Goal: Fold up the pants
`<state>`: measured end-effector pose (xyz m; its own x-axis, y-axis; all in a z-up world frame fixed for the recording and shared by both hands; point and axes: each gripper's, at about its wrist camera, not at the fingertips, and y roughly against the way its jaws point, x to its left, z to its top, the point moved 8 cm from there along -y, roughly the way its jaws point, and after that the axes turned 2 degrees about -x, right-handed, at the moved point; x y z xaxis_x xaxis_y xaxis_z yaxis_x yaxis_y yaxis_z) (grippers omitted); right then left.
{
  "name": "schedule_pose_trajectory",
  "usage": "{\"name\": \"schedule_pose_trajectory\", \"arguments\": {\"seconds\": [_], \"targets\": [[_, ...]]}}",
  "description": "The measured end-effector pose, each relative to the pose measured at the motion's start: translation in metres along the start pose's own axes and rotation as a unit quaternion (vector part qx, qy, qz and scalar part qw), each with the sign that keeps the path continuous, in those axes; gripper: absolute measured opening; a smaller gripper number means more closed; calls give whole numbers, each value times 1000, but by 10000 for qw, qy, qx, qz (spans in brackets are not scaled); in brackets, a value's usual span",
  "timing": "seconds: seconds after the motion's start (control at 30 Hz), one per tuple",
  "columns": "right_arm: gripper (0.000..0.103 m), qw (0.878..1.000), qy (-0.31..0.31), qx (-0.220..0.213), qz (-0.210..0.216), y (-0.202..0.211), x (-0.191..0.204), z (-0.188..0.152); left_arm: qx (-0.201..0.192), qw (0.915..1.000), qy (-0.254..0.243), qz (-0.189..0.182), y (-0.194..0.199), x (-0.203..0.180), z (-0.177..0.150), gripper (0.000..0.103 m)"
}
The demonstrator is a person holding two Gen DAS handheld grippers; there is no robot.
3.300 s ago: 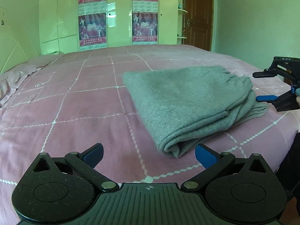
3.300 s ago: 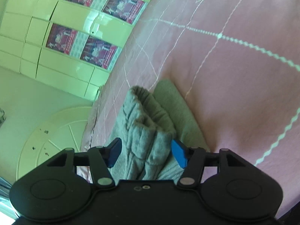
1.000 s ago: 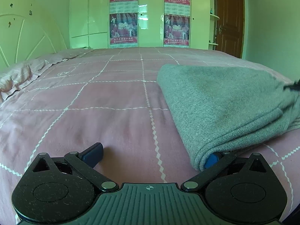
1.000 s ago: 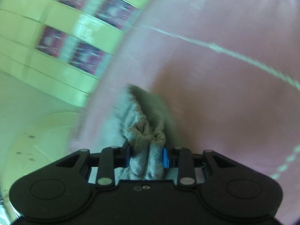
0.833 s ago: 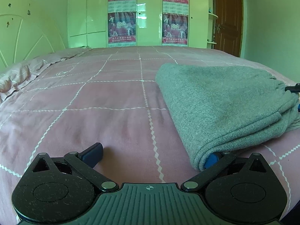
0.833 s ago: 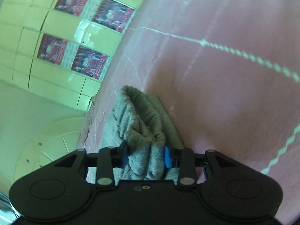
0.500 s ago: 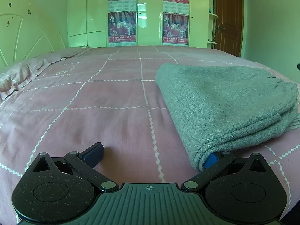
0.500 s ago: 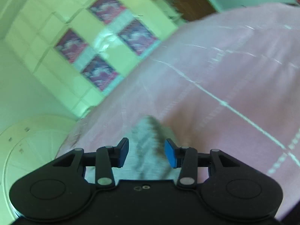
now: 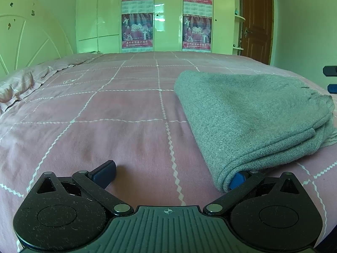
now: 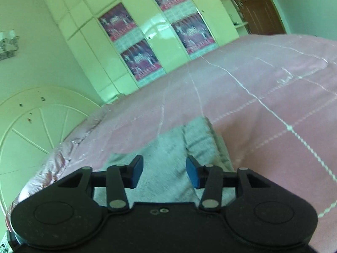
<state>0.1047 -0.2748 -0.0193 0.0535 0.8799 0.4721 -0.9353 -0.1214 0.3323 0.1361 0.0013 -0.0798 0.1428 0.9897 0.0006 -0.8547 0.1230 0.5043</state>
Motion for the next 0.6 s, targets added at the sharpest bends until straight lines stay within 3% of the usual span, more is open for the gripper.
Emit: {"name": "schedule_pose_trajectory", "arguments": {"seconds": [0.1, 0.23, 0.37, 0.47, 0.6], "targets": [[37, 9964, -37, 677, -507, -23, -23, -25, 8, 10000, -7, -9, 0, 0, 0, 103], [37, 9981, -122, 474, -371, -12, -17, -17, 15, 10000, -42, -42, 11, -1, 6, 103], [41, 9990, 322, 72, -290, 0, 0, 6, -177, 9996, -14, -203, 41, 5, 19, 103], [41, 9974, 654, 16, -290, -9, 10, 23, -861, 9949, 375, -370, 65, 17, 49, 103], [41, 9949, 965, 187, -224, -47, 27, 41, -1003, 9927, 621, -268, 29, 31, 106, 103]]}}
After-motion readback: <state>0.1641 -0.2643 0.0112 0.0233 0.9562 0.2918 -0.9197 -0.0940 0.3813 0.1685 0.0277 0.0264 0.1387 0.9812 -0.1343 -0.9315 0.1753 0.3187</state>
